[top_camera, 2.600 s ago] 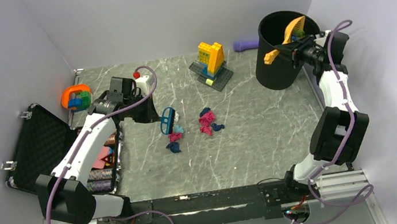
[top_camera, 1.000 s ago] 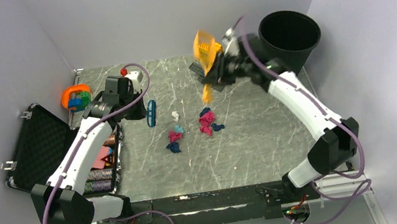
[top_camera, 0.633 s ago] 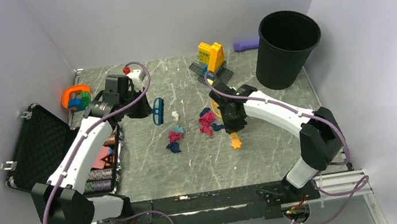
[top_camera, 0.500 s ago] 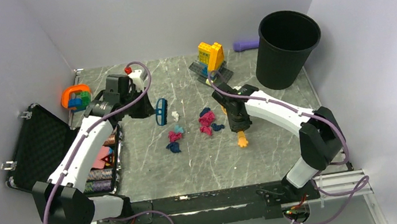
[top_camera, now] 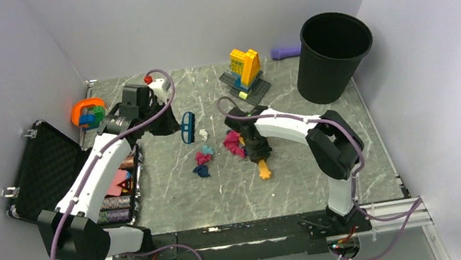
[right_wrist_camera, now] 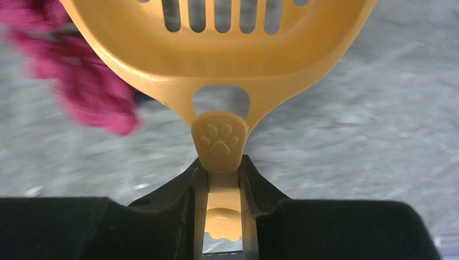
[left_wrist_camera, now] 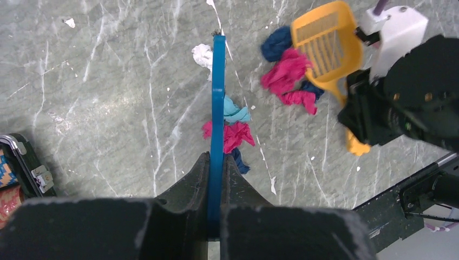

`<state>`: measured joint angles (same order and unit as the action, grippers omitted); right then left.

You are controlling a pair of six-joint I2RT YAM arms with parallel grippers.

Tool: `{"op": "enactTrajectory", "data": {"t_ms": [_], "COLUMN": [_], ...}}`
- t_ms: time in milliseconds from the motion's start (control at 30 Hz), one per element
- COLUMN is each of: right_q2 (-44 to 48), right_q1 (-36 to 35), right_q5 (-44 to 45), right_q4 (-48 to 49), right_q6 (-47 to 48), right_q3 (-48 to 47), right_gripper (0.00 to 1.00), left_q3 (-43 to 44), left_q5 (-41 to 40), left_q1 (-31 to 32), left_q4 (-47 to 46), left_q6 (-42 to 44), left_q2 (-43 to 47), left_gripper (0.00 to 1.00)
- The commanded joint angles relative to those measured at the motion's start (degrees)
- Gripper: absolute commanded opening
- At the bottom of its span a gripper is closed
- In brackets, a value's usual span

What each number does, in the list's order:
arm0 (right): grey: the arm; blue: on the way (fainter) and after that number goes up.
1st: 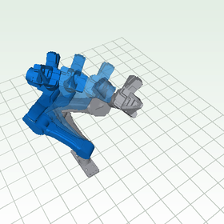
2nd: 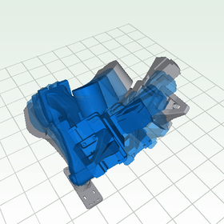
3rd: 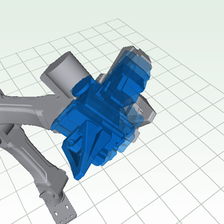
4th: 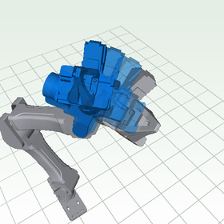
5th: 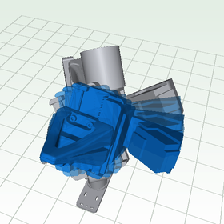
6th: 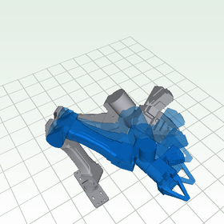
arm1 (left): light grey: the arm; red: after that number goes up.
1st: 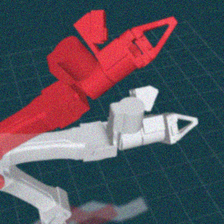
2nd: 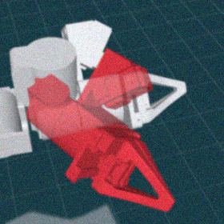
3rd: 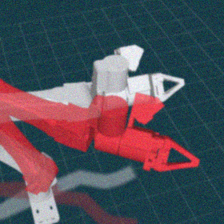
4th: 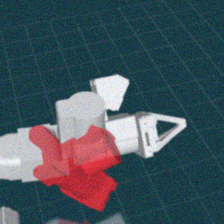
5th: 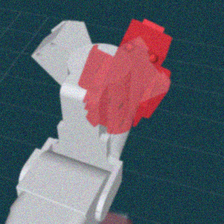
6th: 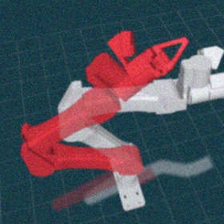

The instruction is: Sweep away the paper scraps from the table

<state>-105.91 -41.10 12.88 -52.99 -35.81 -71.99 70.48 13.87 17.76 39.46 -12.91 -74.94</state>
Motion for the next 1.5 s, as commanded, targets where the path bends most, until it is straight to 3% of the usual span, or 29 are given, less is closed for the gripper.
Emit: {"op": "enactTrajectory", "data": {"t_ms": [0, 167, 433, 633, 733, 933, 1067, 1167, 1300, 1467], "right_q2": [0.93, 8.77, 22.70, 31.37, 32.59, 30.42, 27.88, 25.79, 24.89, 26.74], "right_q1": [-5.01, -1.58, 10.55, 15.71, 16.12, 16.14, 16.14, 16.13, 16.08, 16.06], "right_q5": [-5.52, -6.06, -1.52, 1.22, 2.87, 3.14, 4.85, 8.14, 8.01, 3.96], "right_q4": [3.05, 3.55, 1.14, 1.95, 1.91, 1.12, -1.01, -3.85, -3.98, 0.12], "right_q6": [1.39, 1.27, 0.18, -2.12, -2.39, -2.33, -2.78, -4.78, -4.10, -1.72], "right_q3": [-8.39, -5.83, 2.45, 7.30, 8.11, 7.68, 6.43, 5.09, 4.78, 6.01], "right_gripper": [0.00, 0.00, 0.00, 0.00, 0.00, 0.00, 0.00, 0.00, 0.00, 0.00], "left_q3": [2.70, 3.19, 7.62, 13.93, 17.28, 22.96, 19.26, 14.73, 10.93, 11.85], "left_q5": [0.23, 6.69, 9.32, 12.61, 11.02, 2.20, -7.55, -9.21, -2.50, 7.31], "left_q1": [0.00, 1.17, 11.13, 17.22, 18.90, 19.00, 17.61, 13.72, 8.33, 7.45], "left_q4": [-0.54, -1.95, -9.72, -14.67, -11.93, 3.86, 7.73, 8.61, 6.12, 2.12], "left_q6": [0.39, -2.84, -11.55, -19.30, -22.05, -21.57, -19.96, -18.66, -15.39, -14.61], "left_q2": [-0.73, -3.68, -10.87, -21.15, -26.22, -33.98, -31.14, -26.93, -20.70, -16.47], "left_gripper": [0.00, 0.00, 0.00, 0.00, 0.00, 0.00, 0.00, 0.00, 0.00, 0.00]}}
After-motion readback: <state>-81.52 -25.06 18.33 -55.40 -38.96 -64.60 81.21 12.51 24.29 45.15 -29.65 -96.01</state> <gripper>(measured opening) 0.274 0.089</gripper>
